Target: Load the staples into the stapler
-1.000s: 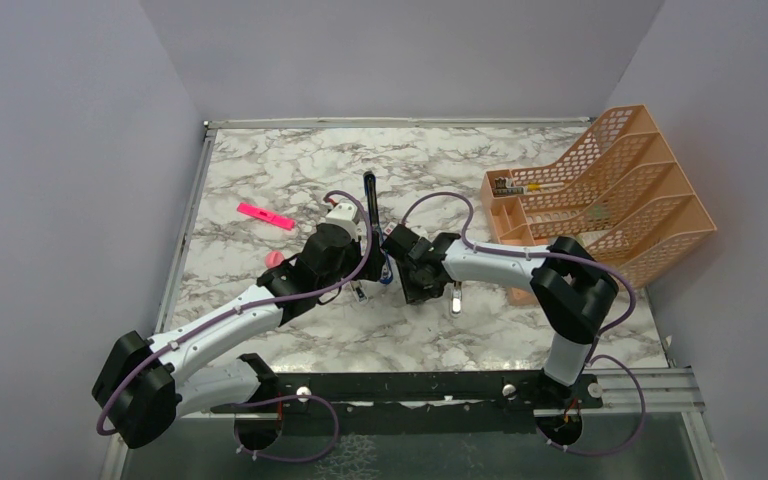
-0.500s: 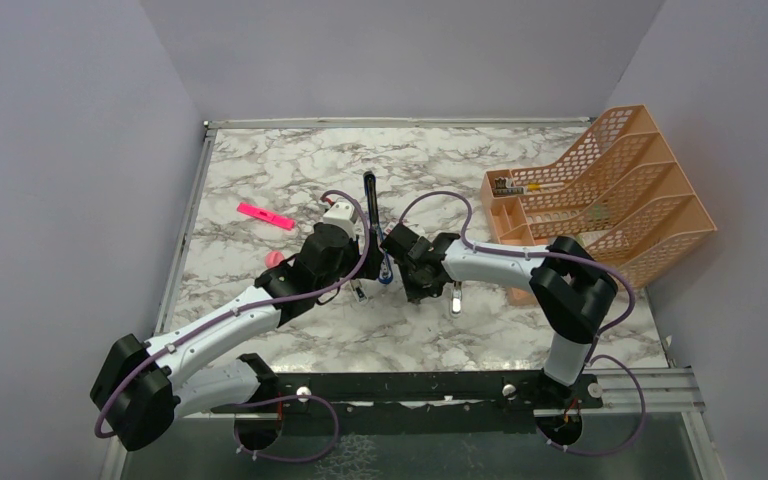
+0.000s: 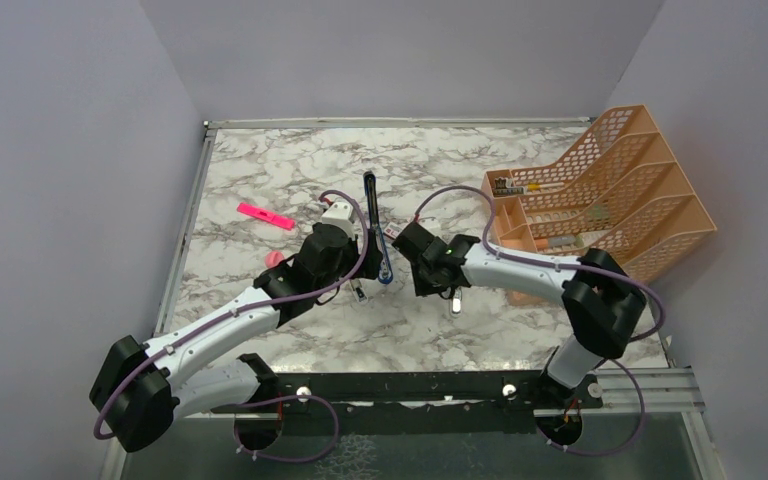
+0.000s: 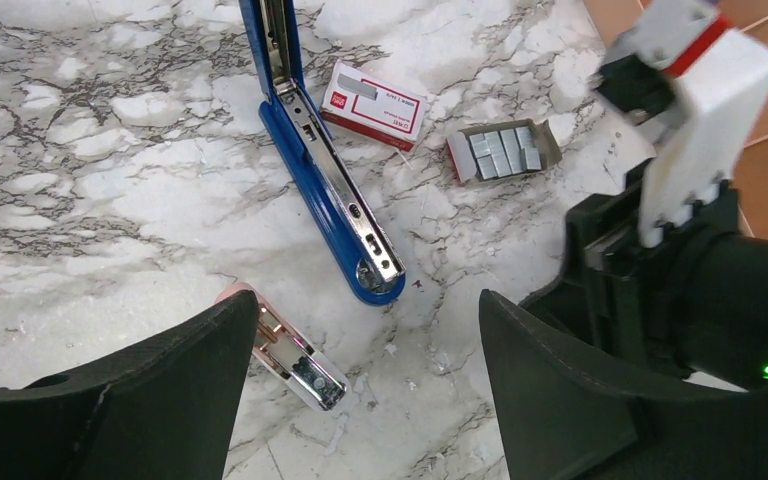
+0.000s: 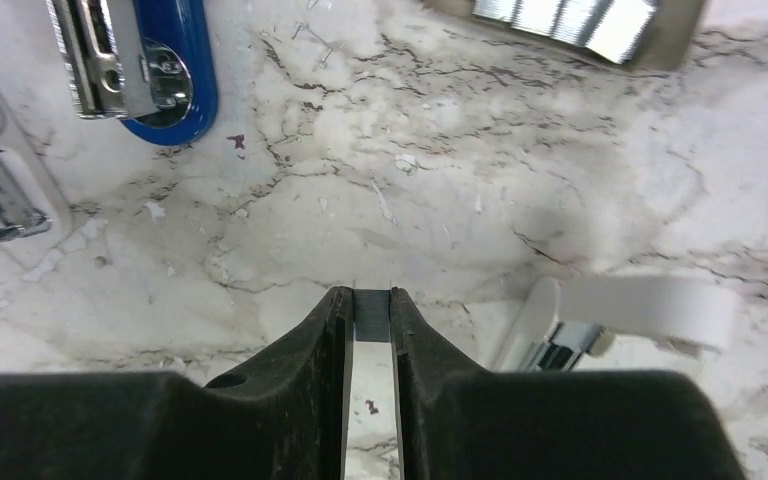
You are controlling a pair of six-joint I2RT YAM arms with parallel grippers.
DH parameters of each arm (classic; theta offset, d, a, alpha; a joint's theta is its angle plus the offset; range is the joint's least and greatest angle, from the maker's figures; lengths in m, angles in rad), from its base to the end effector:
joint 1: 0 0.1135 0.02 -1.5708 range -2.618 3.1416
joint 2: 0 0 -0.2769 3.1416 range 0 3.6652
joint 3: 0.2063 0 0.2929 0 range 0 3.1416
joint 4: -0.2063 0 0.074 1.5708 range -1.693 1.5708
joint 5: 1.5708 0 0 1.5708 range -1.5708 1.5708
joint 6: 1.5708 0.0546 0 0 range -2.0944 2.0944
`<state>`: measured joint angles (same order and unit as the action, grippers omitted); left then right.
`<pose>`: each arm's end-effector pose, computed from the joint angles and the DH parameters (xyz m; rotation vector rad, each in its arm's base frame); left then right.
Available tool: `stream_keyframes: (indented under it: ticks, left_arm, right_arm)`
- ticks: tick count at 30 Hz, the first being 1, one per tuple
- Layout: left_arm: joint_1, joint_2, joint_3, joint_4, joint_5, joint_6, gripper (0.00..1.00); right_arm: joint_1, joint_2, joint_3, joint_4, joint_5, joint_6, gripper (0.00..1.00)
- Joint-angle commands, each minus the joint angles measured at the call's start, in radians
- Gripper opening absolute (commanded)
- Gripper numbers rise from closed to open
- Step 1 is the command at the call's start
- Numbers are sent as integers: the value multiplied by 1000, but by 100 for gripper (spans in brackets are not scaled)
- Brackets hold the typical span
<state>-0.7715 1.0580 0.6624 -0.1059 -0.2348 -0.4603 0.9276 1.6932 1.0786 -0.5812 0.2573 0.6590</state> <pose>0.2119 -0.1884 0.2386 0.1799 2.0902 -0.5145 0.2325 0.2870 0.1540 -0.2953 2.6801 0.1198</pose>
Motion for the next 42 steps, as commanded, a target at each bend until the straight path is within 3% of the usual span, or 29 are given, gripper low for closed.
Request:
stream_keyframes:
  ticks: [1, 10, 17, 30, 42]
  left_arm:
    - [6, -20, -4, 6, -28, -14, 82]
    - [8, -8, -5, 19, -17, -29, 82]
    - [9, 1, 0, 21, -15, -39, 82]
    - [51, -75, 3, -155, -285, -205, 82]
    - [166, -147, -64, -163, -221, -256, 82]
  right_arm:
    - [-18, -121, -44, -30, 106, 91, 23]
    - [-77, -277, -162, -88, 147, 194, 24]
    - [-92, -290, -201, 5, 102, 158, 24]
    - [-86, -46, 80, 195, -30, -69, 24]
    - [-73, 178, 292, 252, -113, -189, 24]
